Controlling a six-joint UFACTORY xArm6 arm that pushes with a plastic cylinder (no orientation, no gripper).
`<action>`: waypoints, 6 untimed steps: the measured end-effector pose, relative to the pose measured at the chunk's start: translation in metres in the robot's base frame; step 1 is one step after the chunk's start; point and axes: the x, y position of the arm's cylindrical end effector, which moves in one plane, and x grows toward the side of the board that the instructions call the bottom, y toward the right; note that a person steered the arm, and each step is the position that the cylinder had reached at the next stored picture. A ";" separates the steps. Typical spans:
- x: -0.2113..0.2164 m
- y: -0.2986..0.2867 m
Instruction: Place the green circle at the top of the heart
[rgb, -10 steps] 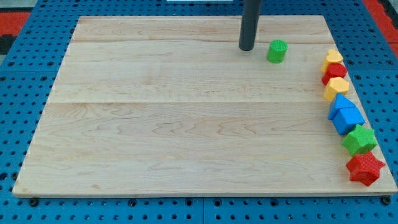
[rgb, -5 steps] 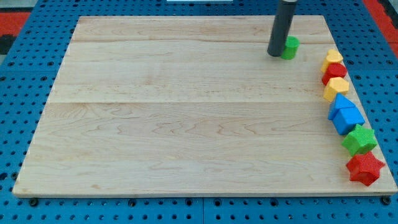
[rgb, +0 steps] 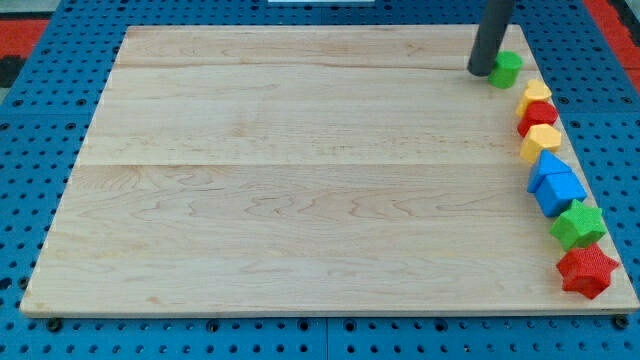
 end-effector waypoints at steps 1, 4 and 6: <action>-0.019 0.000; -0.003 0.022; 0.003 0.019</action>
